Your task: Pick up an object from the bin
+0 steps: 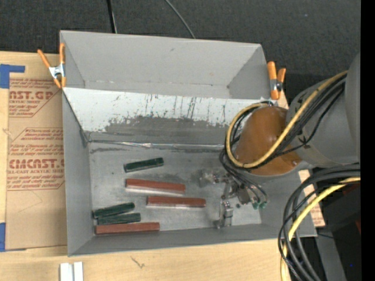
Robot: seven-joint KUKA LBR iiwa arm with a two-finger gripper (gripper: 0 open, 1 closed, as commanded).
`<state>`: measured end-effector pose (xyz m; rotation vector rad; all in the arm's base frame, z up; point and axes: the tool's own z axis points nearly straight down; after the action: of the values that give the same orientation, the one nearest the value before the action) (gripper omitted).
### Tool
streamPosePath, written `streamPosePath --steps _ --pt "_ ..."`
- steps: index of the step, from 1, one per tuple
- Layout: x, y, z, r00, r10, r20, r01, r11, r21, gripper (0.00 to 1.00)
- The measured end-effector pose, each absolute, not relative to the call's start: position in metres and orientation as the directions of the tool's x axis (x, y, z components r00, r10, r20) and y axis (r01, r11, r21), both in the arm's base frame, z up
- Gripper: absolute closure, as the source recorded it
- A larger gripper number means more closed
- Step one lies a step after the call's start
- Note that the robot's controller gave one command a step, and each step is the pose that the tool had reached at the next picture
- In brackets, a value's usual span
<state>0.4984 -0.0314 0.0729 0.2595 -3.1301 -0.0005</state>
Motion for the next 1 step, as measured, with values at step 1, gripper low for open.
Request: streamPosePath --steps 1 --pt "0.4984 -0.0314 0.0729 -0.986 -0.165 0.001 -0.165 0.986 0.0 0.0"
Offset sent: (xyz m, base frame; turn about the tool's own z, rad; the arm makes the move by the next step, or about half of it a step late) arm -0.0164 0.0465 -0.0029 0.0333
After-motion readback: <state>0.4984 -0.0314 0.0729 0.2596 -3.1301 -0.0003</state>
